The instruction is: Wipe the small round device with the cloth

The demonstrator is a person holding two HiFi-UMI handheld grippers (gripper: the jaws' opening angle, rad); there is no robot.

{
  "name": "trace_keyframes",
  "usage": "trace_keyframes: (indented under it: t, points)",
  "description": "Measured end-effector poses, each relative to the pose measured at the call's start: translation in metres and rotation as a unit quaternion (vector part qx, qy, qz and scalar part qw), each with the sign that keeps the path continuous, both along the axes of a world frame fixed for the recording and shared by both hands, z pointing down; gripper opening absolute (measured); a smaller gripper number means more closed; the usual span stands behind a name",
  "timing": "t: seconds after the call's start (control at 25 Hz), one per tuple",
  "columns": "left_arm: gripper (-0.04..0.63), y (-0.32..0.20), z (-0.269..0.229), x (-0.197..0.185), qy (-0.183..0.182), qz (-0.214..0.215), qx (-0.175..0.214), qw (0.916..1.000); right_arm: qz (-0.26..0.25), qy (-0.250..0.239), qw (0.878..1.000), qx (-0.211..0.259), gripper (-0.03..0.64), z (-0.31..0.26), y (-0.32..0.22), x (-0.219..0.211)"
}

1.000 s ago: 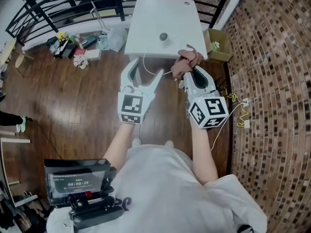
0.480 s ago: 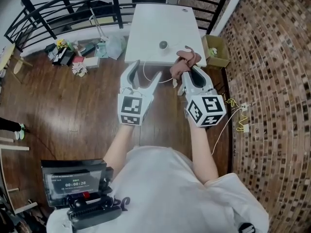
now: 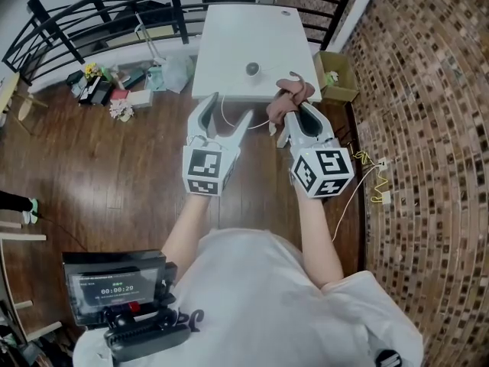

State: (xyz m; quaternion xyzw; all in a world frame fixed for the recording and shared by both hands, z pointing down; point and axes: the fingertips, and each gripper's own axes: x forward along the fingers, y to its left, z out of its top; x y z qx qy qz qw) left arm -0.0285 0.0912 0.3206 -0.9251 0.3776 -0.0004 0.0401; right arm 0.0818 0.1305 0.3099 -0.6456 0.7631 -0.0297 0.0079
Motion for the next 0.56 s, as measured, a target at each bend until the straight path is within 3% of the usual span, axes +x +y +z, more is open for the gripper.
trace_keyframes:
  t: [0.56]
  points:
    - [0.347, -0.0027, -0.007, -0.0014, 0.006, -0.003, 0.005, 1.0, 0.0, 0.0, 1.0, -0.003, 0.037, 0.0013, 0.0004, -0.0012]
